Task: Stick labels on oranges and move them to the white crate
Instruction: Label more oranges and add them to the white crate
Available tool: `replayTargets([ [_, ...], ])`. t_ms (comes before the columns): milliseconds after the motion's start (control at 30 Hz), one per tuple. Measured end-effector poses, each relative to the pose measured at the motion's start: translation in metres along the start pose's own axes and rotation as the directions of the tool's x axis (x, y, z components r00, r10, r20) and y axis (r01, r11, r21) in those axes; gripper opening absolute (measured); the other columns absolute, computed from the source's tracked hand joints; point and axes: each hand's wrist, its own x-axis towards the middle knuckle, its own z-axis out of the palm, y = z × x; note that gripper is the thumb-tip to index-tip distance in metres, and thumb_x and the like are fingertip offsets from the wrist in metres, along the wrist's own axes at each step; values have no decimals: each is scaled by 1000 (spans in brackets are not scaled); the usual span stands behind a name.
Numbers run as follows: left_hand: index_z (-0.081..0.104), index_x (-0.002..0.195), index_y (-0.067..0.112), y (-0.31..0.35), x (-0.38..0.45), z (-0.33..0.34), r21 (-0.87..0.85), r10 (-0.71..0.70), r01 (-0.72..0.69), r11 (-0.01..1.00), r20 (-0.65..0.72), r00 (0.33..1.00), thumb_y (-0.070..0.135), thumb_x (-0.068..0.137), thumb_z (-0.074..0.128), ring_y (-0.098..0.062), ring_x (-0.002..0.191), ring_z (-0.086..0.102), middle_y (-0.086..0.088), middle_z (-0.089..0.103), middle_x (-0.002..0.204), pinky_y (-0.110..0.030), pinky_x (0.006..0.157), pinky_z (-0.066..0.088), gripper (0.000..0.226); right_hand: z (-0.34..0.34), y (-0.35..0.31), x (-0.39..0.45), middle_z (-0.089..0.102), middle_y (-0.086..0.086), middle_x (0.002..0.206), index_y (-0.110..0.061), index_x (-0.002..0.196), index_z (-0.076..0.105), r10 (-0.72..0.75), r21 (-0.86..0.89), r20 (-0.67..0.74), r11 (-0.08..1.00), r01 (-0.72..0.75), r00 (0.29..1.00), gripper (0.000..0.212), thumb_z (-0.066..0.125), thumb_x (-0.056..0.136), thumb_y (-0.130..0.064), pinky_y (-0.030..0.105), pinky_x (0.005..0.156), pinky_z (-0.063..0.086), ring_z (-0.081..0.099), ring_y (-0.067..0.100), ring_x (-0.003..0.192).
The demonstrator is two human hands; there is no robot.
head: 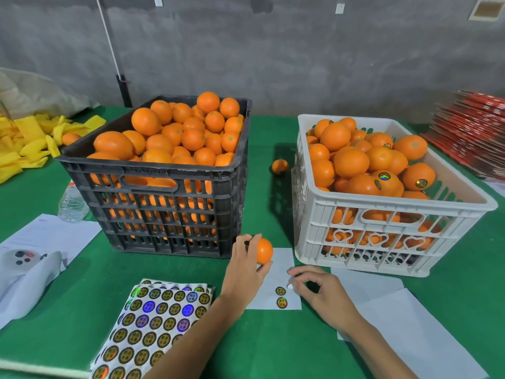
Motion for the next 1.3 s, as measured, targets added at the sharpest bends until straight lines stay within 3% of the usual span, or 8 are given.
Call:
replayTargets([
  [133, 37, 151, 23, 6, 2, -9, -136, -35, 34, 990, -3, 999, 42, 93, 71, -18, 128, 42, 2, 27, 141, -18, 97, 38, 70, 5, -27, 6, 69, -18, 100, -25, 93, 73, -122, -223, -213, 972, 74, 969, 13, 63, 100, -20, 23, 81, 52, 64, 1, 90],
  [367, 44, 146, 24, 57, 29, -79, -318, 1, -85, 944, -257, 966, 30, 88, 79, -10, 114, 51, 9, 32, 132, -24, 93, 48, 68, 3, -132, 51, 70, 6, 109, -9, 108, 70, -586, -690, -420, 702, 176, 693, 16, 71, 93, -14, 33, 55, 59, 69, 23, 76],
  [600, 39, 148, 28, 108, 66, -136, -286, 106, -224, 932, -376, 920, 20, 89, 76, -8, 116, 49, 13, 30, 133, -25, 98, 49, 70, -36, -188, 78, 74, 1, 113, -13, 113, 75, -728, -727, -431, 630, 273, 533, 31, 53, 103, -31, 27, 71, 59, 70, 16, 92],
  [800, 39, 150, 26, 144, 113, -147, -291, 293, -398, 870, -345, 892, 6, 92, 69, 2, 114, 46, 12, 32, 136, -9, 98, 41, 68, -72, -198, 97, 57, -9, 131, -22, 138, 53, -512, -453, -534, 845, 284, 673, 52, 68, 93, -46, 4, 87, 39, 54, 3, 114],
  [1033, 68, 109, 26, 139, 171, -189, -690, 257, -179, 701, 10, 966, 8, 93, 70, -15, 84, 73, 3, 74, 102, -38, 83, 61, 24, -147, -164, 139, 62, 12, 131, -10, 134, 57, -363, -568, -558, 823, -25, 746, 43, 64, 98, -34, 41, 88, 50, 58, 31, 116],
  [1133, 68, 107, 18, 100, 200, -212, -499, 119, -126, 857, -46, 992, 15, 95, 69, -20, 92, 70, 0, 71, 102, -42, 85, 57, 13, -166, -153, 153, 49, 15, 146, -8, 141, 50, -323, -607, -617, 775, -174, 717, 45, 58, 101, -27, 44, 79, 52, 58, 40, 117],
  [1200, 64, 122, 12, 59, 218, -226, -120, 20, -23, 993, -25, 999, 18, 94, 70, -27, 113, 63, -9, 66, 119, -42, 96, 52, 30, -169, -150, 160, 41, 14, 155, -11, 138, 52, -314, -630, -639, 737, -244, 702, 40, 58, 100, -22, 43, 68, 51, 62, 44, 108],
  [1300, 44, 148, 21, -2, 232, -245, 442, -198, 166, 881, 27, 980, 25, 90, 70, -38, 129, 50, -17, 50, 141, -48, 102, 47, 63, -157, -148, 166, 47, 10, 151, -13, 128, 62, -373, -672, -618, 708, -219, 692, 34, 59, 98, -28, 39, 58, 51, 67, 41, 97],
])
